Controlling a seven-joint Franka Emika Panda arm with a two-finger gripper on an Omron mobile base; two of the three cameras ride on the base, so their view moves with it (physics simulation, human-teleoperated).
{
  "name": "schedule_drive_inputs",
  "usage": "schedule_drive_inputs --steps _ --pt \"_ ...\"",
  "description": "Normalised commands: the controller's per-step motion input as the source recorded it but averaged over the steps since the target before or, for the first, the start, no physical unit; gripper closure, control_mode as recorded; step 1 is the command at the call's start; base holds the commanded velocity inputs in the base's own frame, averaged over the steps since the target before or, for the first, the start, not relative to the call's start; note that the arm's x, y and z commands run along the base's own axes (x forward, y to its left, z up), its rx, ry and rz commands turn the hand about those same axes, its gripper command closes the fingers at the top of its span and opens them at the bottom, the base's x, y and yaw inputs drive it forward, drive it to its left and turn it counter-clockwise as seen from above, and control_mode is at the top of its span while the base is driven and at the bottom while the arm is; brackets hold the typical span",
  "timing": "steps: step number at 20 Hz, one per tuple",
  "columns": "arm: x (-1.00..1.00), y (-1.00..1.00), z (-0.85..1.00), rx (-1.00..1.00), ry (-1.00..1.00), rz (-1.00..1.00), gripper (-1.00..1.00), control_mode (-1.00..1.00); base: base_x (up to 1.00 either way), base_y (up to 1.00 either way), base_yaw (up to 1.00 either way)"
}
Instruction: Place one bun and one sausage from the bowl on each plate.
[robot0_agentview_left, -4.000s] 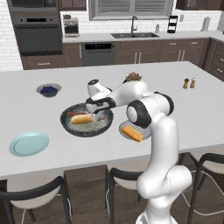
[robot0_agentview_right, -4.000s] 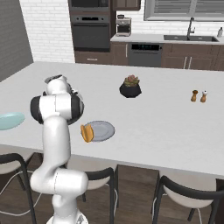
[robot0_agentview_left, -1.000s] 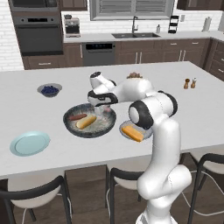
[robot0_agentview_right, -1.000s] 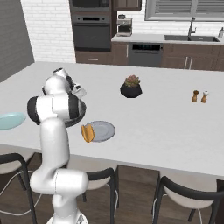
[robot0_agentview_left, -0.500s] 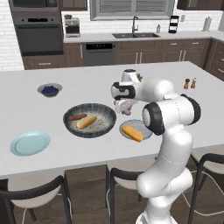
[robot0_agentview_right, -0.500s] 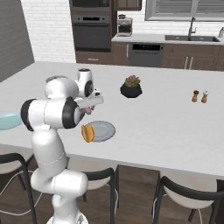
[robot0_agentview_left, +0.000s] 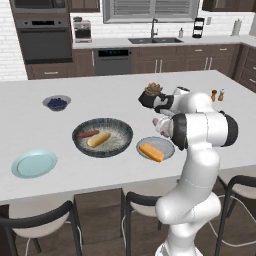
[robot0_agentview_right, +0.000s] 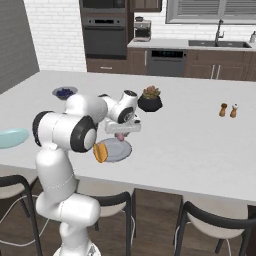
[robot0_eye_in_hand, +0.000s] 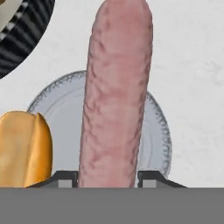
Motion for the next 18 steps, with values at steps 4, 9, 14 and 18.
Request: schedule_drive_inputs --steps 4,9,14,18 --pt "-0.02 -0.32 -0.65 -0.02 0.0 0.0 1.0 -1.0 0.0 0.0 0.0" --pt "-0.01 0.0 -0.32 -0.05 0.06 0.0 1.0 -1.0 0.0 0.0 0.0" --pt "0.0 0.02 -0.05 0.0 0.1 0.0 1.0 -1.0 0.0 0.0 0.0" --pt "-0.02 0.26 0.0 0.0 0.06 0.02 1.0 -1.0 0.0 0.0 0.0"
